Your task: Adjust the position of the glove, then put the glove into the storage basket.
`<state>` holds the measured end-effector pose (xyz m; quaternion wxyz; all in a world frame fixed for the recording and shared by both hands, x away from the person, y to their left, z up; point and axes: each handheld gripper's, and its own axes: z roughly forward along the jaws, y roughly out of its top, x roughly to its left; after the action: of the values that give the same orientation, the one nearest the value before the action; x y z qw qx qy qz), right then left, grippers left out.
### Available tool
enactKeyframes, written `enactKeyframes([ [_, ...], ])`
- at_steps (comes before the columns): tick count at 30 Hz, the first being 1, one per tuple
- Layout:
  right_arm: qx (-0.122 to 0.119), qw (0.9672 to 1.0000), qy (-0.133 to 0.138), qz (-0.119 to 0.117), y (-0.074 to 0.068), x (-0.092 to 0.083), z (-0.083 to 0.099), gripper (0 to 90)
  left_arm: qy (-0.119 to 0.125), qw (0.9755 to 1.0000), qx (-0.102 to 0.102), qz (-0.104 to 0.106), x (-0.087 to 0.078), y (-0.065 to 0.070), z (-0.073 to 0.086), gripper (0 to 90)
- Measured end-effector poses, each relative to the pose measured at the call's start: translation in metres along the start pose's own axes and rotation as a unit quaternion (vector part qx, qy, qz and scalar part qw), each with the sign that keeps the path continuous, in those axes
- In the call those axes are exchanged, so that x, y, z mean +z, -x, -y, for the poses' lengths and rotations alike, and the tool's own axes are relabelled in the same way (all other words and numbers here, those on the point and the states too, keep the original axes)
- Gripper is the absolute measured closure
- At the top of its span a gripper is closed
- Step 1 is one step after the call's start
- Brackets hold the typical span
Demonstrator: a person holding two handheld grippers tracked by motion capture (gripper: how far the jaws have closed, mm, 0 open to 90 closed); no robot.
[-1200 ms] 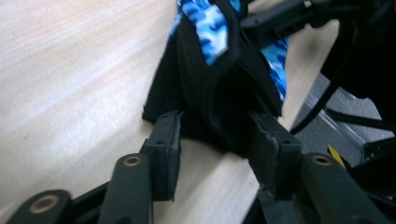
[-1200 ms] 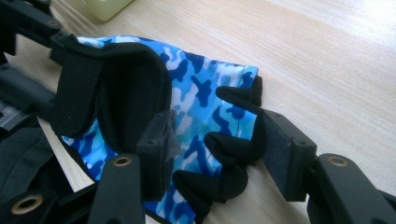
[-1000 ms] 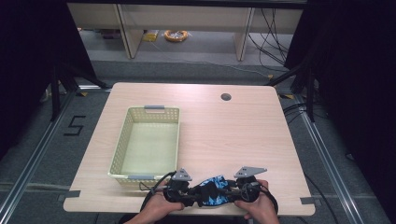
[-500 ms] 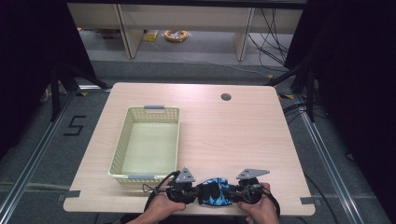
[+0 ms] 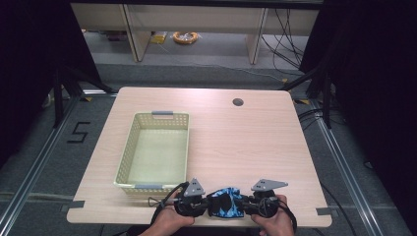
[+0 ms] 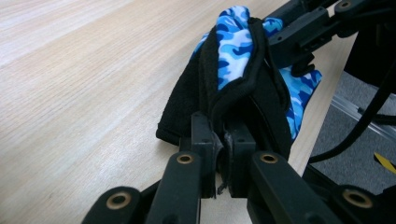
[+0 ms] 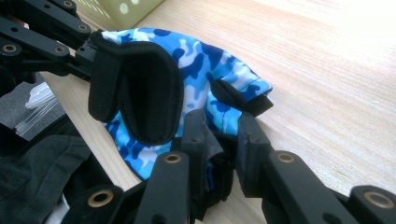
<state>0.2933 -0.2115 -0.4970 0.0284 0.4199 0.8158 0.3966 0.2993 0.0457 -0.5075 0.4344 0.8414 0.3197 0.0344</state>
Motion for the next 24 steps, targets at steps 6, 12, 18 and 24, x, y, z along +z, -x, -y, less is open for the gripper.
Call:
enactKeyframes([
  [6, -0.015, 0.9997, 0.018, -0.007, -0.002, -0.002, -0.004, 76.9, 0.013, 0.9999, -0.003, 0.000, -0.007, 0.000, 0.000, 85.1],
  [12, -0.019, 0.9993, 0.033, -0.007, -0.007, -0.008, -0.008, 77.5, 0.010, 0.9997, 0.024, -0.003, -0.016, 0.002, -0.003, 85.2],
  [18, -0.023, 0.9982, 0.052, -0.018, -0.014, -0.021, -0.013, 78.0, 0.033, 0.9995, -0.001, 0.005, -0.025, 0.006, -0.009, 85.2],
  [24, -0.035, 0.9962, 0.080, -0.010, -0.029, -0.037, -0.023, 78.2, 0.061, 0.9980, 0.005, 0.017, -0.046, 0.007, -0.022, 85.2],
])
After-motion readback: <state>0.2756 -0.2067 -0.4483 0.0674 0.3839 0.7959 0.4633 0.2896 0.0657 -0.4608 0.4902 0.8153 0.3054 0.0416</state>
